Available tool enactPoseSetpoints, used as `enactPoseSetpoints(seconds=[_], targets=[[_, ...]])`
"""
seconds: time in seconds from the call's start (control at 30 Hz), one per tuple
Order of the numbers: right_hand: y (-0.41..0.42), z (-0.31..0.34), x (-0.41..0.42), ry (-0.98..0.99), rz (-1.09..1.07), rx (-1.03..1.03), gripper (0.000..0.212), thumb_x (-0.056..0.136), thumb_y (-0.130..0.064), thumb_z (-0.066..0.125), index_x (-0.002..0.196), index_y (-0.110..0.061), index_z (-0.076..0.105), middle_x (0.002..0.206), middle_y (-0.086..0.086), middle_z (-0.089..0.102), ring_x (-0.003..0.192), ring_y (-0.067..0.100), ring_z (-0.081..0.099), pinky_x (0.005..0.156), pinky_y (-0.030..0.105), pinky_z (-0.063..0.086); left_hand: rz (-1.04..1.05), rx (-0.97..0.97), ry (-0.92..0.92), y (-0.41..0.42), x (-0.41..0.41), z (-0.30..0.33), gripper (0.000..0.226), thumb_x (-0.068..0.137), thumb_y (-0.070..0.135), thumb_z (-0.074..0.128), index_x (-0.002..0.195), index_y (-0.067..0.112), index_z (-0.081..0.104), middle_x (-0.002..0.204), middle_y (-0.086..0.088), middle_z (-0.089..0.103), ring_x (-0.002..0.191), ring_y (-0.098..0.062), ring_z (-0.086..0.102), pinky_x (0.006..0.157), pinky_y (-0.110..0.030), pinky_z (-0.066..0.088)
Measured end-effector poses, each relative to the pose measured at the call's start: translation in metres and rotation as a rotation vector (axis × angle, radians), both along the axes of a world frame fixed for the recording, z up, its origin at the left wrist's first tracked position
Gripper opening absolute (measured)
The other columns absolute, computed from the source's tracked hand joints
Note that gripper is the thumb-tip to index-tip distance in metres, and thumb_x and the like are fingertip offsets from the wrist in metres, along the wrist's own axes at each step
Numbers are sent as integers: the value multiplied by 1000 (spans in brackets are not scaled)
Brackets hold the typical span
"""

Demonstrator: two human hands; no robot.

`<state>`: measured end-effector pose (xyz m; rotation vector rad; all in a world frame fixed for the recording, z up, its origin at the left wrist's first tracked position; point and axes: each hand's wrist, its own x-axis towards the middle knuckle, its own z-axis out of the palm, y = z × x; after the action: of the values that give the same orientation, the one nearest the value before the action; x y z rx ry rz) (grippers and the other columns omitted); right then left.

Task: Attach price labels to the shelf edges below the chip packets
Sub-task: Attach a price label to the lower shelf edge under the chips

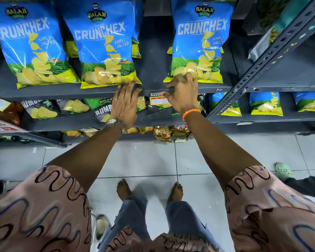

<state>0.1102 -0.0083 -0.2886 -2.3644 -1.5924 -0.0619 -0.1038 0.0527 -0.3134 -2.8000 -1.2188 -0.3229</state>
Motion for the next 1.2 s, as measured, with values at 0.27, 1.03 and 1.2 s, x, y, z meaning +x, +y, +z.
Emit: enactPoseSetpoints(seconds=[0.27,1.03,1.2], targets=[[4,7,-1,-69,-16,-31,39,77,-64,72,94,-30,80,99,-6,74,110,26,49,91,47,36,-10,-35,40,2,3,-3,77,69,4,69,141,9,45,157,-17,35,136,-40,45,122,-51,30],[98,72,-275,269,341,436,16,90,-34,68,100,-27,78,106,-5,70,100,30,52,81,43,43,1005,121,-933,51,-304,52,38,77,20,71,113,12,61,112,-9,69,110,-35,58,97,-46,39],[158,62,-395,188,501,213,28,92,-42,68,113,-25,74,119,0,64,112,30,50,89,45,41,1237,-368,-1088,103,-414,33,63,79,51,71,129,16,55,127,-13,67,126,-37,56,109,-48,41]])
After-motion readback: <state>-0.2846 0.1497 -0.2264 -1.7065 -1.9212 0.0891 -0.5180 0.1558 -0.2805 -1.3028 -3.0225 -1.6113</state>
